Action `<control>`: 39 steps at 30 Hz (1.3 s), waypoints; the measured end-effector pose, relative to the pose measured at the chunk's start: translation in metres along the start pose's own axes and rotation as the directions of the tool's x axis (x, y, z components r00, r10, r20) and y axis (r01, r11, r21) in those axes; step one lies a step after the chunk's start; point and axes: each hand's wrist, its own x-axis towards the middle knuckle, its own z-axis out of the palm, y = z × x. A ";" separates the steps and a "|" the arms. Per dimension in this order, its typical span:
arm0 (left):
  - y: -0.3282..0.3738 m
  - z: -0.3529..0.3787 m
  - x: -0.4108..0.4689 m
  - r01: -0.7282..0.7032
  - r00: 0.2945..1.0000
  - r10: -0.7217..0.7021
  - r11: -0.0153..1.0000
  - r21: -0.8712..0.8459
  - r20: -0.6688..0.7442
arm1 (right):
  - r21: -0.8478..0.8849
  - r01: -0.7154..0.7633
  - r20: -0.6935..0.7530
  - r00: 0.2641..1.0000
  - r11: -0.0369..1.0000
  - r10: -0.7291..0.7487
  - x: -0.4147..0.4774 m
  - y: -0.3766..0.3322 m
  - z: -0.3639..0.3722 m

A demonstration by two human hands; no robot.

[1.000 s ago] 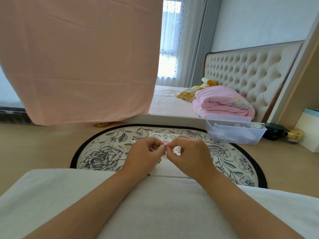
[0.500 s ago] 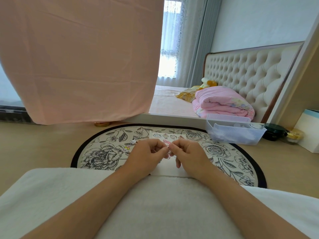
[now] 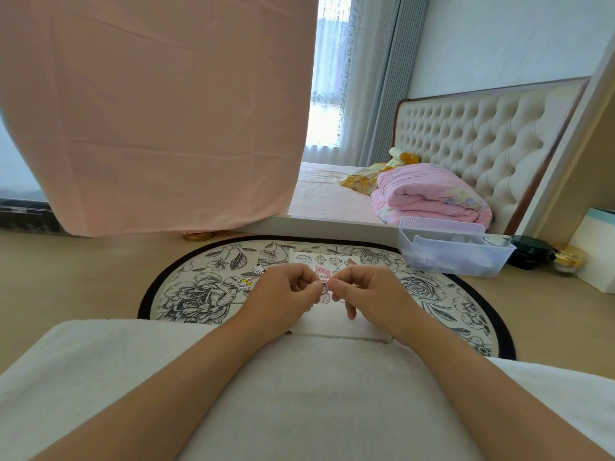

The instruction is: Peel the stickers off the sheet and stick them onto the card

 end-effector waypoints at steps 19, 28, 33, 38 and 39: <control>-0.002 0.002 -0.001 -0.016 1.000 0.017 0.998 0.058 -0.013 | -0.532 0.214 -0.094 0.947 0.819 -0.308 -0.004 0.000 0.011; -0.001 0.002 -0.002 -0.044 0.985 0.072 0.984 0.171 -0.159 | -0.092 0.053 -0.167 0.984 0.994 -0.068 -0.002 0.000 0.011; 0.001 0.001 -0.004 -0.085 0.956 0.185 0.918 0.388 -0.226 | -0.164 0.060 -0.199 0.976 0.985 -0.093 0.000 0.005 0.012; 0.002 0.006 -0.004 -0.018 0.982 0.072 0.955 0.296 -0.173 | -0.304 0.090 -0.247 0.954 0.948 -0.169 0.000 0.009 0.014; 0.001 0.006 -0.003 -0.004 0.985 0.050 0.963 0.269 -0.167 | -0.334 0.107 -0.244 0.950 0.936 -0.196 -0.001 0.008 0.014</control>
